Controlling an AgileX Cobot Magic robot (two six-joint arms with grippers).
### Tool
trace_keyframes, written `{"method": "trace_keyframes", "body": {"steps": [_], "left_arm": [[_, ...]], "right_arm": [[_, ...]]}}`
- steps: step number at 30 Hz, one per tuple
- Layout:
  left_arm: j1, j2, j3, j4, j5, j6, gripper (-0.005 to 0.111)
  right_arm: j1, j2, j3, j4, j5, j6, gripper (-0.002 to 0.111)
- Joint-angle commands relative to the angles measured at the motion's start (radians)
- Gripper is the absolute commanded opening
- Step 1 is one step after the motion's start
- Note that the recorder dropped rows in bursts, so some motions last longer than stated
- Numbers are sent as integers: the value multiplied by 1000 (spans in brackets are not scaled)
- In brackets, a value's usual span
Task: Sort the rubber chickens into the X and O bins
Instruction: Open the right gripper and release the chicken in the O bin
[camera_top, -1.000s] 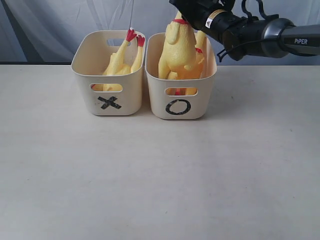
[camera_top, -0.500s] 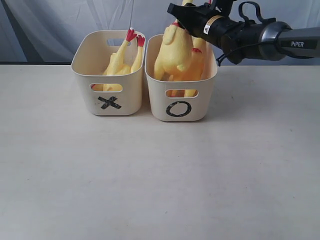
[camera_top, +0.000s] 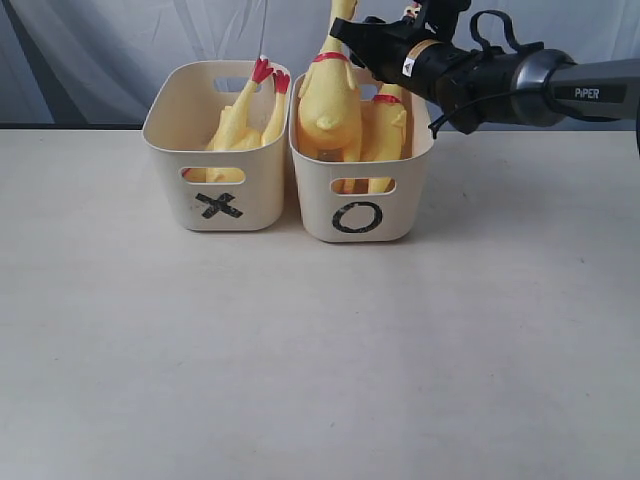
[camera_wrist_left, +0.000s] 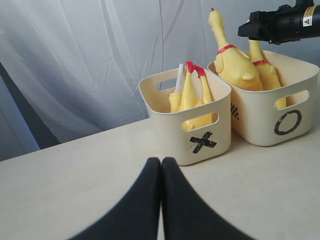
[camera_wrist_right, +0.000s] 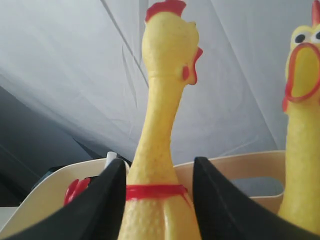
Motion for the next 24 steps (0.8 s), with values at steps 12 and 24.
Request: {"method": "trace_keyframes", "body": {"steps": [12,24], "left_arm": [[0,-7,3,-4,-7,-5,0],[0,-7,3,-2,-7,-5,0]], "right_arm": [[-2,-41,2,-11,51,-1,42],[-2,-122,4,-115,176,-1,0]]}}
